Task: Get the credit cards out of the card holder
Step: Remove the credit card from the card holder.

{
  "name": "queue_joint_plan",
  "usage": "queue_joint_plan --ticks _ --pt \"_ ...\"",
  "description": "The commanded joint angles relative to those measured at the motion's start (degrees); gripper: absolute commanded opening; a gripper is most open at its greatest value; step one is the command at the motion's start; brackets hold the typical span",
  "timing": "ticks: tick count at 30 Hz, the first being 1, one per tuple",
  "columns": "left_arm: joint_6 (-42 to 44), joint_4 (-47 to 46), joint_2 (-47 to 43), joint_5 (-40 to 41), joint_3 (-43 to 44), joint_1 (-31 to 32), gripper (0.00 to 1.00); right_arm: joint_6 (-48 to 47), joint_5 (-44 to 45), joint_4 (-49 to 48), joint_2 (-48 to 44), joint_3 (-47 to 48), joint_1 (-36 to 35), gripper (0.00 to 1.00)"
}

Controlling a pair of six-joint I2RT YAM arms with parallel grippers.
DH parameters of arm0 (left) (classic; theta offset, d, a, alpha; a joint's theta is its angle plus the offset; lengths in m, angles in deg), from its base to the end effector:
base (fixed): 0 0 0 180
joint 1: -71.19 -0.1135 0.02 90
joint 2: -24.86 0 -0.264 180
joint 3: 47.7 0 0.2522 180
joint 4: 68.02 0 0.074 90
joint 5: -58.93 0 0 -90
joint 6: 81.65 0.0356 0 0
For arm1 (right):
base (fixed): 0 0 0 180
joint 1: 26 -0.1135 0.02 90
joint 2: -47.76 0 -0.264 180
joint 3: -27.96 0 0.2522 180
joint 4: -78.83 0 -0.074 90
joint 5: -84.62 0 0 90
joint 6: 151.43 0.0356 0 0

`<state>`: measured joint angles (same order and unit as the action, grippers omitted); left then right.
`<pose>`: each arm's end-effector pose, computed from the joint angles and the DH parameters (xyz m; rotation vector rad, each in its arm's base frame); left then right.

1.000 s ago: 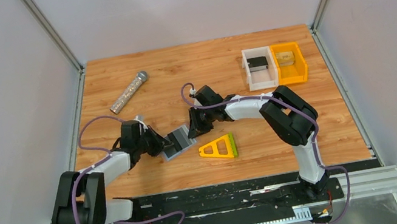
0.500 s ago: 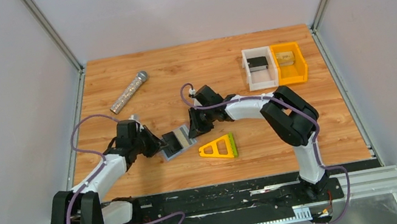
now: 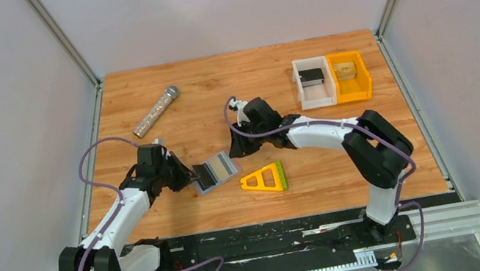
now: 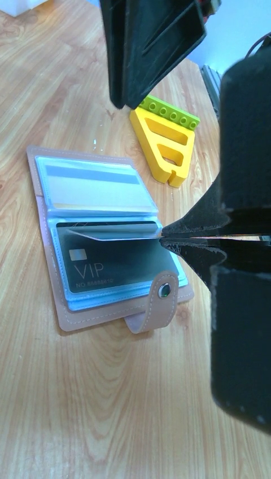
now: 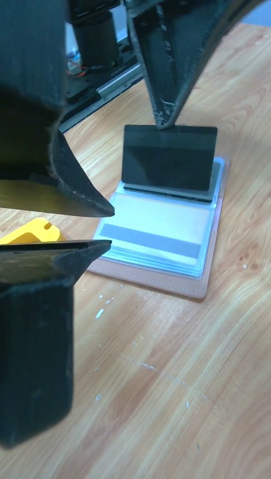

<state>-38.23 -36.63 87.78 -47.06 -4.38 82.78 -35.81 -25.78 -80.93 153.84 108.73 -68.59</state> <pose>0.1994 -0.0509 0.1799 -0.6518 2.4940 -0.7593 0.2834 0.2773 0.1827 -0.5561 2.4697 0.9546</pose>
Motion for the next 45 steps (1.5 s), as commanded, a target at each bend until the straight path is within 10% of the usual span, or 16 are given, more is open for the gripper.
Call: queue_joint_plan --ticks 1,9,16,24,45 --pt "0.6 2.8 -2.6 -0.5 3.1 -0.3 0.00 -9.5 4.6 -13.8 -9.6 -7.3 -2.9 0.25" --pt "-2.4 5.0 -5.7 -4.8 4.6 -0.3 0.00 -34.2 9.7 -42.4 -21.4 -27.4 -13.3 0.35" --pt "-3.2 7.6 -7.9 -2.5 5.1 -0.3 0.00 -37.8 13.8 -44.8 -19.6 -27.6 -17.2 0.51" --pt "-0.1 8.2 -2.1 3.8 4.6 -0.8 0.20 -10.8 17.6 -11.7 -7.3 -3.0 -15.6 0.48" --pt "0.7 3.4 5.7 6.6 0.9 -2.6 0.22 11.4 4.0 -9.0 4.9 4.4 -10.4 0.37"
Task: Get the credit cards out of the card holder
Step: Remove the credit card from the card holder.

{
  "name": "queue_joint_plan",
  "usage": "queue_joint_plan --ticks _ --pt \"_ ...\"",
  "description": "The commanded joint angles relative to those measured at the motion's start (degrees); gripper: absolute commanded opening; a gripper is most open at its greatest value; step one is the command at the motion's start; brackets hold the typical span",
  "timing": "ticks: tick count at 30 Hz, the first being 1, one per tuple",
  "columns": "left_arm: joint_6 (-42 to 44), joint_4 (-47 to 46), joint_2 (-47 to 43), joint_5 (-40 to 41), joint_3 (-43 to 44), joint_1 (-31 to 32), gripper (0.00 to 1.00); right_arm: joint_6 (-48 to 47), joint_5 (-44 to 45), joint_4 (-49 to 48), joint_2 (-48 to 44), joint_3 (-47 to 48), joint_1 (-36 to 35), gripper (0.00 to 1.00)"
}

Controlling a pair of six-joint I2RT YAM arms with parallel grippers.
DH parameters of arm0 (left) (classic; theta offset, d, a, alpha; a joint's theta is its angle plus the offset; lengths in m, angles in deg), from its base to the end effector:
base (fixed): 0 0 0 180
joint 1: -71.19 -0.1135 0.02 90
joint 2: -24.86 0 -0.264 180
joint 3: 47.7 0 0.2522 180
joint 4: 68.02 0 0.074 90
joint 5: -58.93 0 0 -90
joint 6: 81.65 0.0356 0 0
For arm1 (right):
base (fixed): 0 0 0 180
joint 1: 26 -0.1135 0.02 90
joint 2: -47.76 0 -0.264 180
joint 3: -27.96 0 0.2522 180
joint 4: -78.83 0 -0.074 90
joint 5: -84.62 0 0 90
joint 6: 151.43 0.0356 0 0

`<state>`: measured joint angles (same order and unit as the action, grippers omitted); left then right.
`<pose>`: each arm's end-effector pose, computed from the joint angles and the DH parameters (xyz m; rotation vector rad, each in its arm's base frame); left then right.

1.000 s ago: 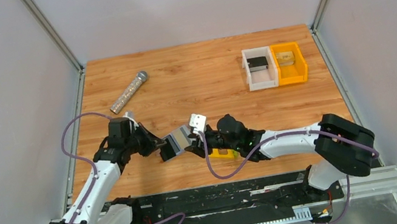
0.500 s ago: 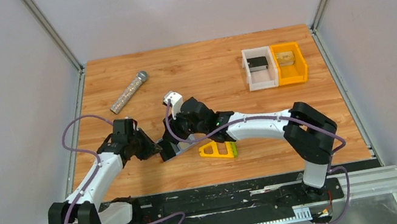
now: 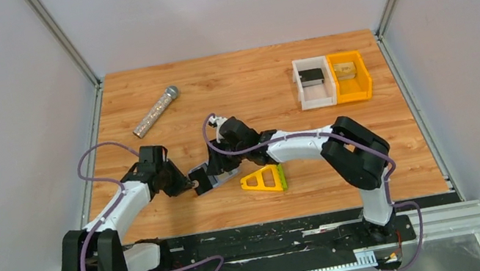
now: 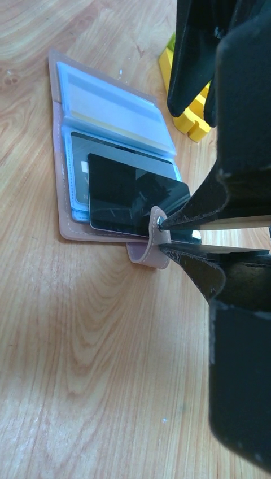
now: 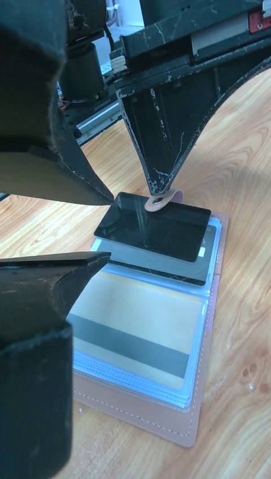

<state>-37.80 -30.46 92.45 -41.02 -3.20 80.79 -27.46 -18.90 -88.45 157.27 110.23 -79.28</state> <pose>0.2009 -0.0402 0.1636 -0.7933 2.5999 -0.5418 0.2418 0.3381 0.1771 -0.5501 2.4171 1.0094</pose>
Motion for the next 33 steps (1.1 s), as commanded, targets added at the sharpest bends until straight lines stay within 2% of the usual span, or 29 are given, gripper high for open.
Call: queue_joint_plan --ticks 1,14,24,33 --pt "0.3 -2.9 1.3 0.5 -0.3 -0.7 0.21 3.2 -3.1 -1.6 2.1 3.1 0.2 0.37" --pt "0.2 -3.7 2.3 0.1 -1.9 -0.9 0.18 5.6 -5.7 -2.2 7.9 5.9 0.5 0.36" --pt "0.3 -4.2 2.3 -0.2 -2.5 -1.0 0.18 6.2 -7.9 -3.3 9.2 6.4 0.5 0.31" --pt "0.2 -4.6 2.2 -0.3 -3.0 -1.0 0.17 6.9 -9.2 -3.4 10.8 7.5 0.6 0.30"
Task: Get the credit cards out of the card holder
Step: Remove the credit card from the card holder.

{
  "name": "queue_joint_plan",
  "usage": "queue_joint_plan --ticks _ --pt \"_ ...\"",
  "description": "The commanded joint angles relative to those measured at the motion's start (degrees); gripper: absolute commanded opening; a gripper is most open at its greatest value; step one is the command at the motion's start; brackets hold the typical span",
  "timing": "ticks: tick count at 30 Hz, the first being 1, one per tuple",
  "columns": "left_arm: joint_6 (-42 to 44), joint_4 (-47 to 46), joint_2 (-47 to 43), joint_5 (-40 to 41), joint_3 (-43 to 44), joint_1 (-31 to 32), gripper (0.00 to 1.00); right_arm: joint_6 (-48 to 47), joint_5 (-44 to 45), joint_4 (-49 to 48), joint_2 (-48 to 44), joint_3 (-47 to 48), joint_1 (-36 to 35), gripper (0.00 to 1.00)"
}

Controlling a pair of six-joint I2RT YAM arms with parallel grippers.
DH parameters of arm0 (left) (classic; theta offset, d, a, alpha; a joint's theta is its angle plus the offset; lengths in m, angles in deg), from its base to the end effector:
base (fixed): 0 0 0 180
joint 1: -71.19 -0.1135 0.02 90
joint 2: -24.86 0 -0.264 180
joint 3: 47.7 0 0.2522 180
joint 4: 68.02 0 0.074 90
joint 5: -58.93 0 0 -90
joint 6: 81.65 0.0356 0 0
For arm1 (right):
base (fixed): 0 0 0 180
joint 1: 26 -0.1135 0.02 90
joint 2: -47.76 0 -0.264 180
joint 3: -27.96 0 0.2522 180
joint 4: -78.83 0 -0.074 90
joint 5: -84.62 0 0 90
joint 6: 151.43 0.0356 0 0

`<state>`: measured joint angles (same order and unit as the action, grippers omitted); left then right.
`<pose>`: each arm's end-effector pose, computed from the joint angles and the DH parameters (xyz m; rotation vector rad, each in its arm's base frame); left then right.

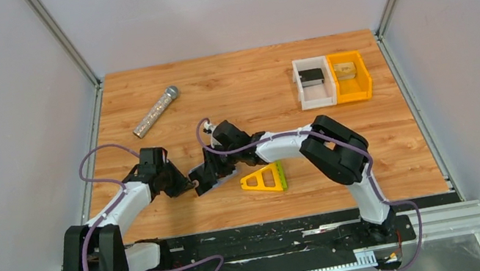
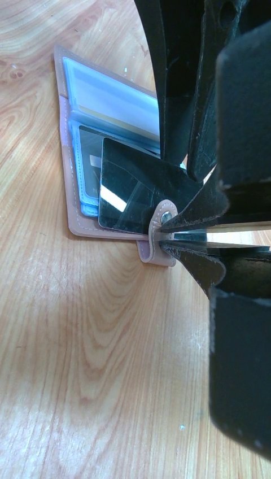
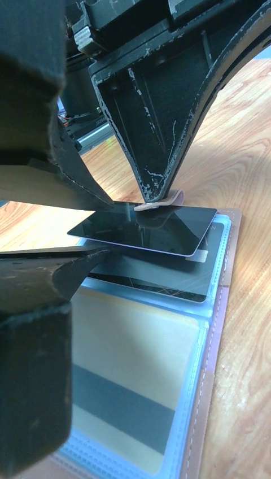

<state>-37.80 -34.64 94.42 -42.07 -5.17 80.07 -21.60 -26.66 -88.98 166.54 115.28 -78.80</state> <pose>0.2027 -0.0385 0.1515 -0.8023 2.5953 -0.5633 0.2556 0.3581 0.1393 -0.5022 2.5636 1.1440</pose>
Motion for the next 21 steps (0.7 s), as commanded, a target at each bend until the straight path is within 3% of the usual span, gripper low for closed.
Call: queue_joint_plan --ticks 1,8,13,17,21 --pt "0.2 -0.4 0.1 0.7 -1.1 -0.3 0.17 1.1 -1.6 -2.8 1.8 2.6 0.1 0.30" --pt "0.0 -0.8 0.0 0.1 -1.3 -0.3 0.18 1.6 -1.5 -2.7 2.1 3.0 0.1 0.26" --pt "0.0 0.2 -0.9 -0.5 -0.6 -0.3 0.18 0.8 -0.5 -2.7 0.2 1.8 0.6 0.01" --pt "0.3 3.0 -3.1 -1.1 1.8 -0.2 0.27 -1.9 1.7 -2.7 -3.6 -0.2 1.1 0.00" --pt "0.7 6.5 -7.2 -2.4 5.4 -0.3 0.42 -7.9 3.4 -2.4 -9.1 -2.0 1.2 0.00"
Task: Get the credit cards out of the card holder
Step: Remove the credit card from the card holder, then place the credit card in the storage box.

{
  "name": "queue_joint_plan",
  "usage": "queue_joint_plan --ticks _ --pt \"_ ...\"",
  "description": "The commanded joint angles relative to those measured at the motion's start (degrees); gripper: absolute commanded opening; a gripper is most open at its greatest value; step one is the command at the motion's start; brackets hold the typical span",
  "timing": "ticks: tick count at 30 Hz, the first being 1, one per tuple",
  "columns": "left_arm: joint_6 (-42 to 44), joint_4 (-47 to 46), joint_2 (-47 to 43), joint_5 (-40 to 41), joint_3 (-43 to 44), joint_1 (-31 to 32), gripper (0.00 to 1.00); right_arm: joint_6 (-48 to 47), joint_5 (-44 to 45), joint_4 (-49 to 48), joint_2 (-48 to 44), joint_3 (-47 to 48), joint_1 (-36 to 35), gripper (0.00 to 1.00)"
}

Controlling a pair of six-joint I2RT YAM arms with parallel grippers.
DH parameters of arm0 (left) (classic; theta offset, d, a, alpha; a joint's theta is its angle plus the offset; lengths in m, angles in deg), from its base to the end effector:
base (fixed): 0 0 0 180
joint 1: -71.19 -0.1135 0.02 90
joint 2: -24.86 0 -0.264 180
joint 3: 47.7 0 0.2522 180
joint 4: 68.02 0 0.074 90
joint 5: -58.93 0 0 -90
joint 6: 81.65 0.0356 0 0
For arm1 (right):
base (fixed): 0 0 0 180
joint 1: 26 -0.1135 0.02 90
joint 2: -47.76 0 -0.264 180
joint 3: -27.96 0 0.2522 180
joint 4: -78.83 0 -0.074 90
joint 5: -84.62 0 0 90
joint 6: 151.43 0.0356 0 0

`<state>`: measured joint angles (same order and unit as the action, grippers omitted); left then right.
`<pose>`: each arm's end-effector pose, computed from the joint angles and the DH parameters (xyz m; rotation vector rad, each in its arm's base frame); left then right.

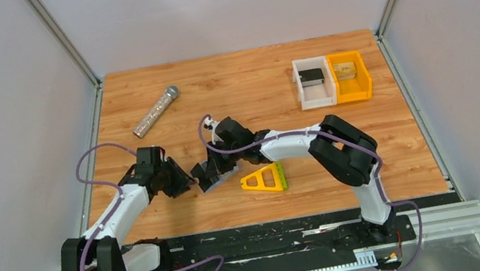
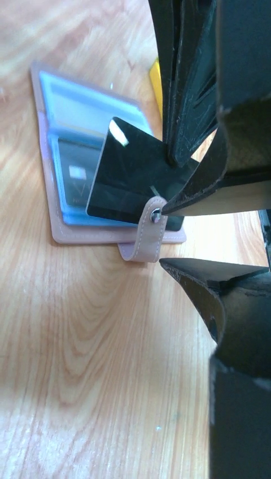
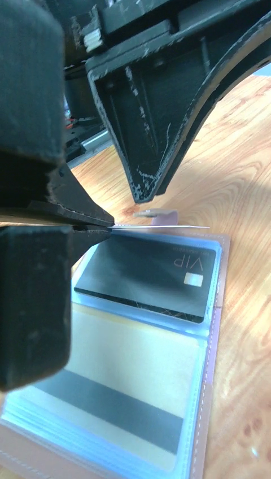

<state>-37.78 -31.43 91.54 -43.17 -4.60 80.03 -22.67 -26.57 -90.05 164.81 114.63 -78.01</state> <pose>0.1972 -0.0382 0.1607 -0.7955 2.5973 -0.5891 0.2594 0.3530 0.1500 -0.5085 2.5127 1.1548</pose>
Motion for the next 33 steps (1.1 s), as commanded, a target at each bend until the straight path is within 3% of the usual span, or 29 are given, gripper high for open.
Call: queue_joint_plan --ticks 1,8,18,24,33 --pt "0.8 4.0 -4.9 -1.8 5.4 -0.2 0.44 -8.6 4.0 -1.3 -8.7 -2.0 0.4 0.00" --pt "1.6 7.4 -9.9 -10.5 11.5 -0.2 0.62 -25.7 10.9 -3.2 -19.9 -9.1 0.3 0.00" --pt "-6.6 4.6 -16.5 -20.4 13.4 -0.2 0.77 -63.9 21.1 -23.1 -34.5 -27.3 -5.3 0.00" --pt "-12.6 -2.4 -18.2 -25.4 9.9 -0.2 0.80 -70.5 26.9 -26.1 -37.0 -29.5 -8.4 0.00" --pt "-17.7 -8.9 -16.2 -29.3 5.2 -0.2 0.79 -73.2 27.6 -28.4 -38.0 -30.9 -11.5 0.00"
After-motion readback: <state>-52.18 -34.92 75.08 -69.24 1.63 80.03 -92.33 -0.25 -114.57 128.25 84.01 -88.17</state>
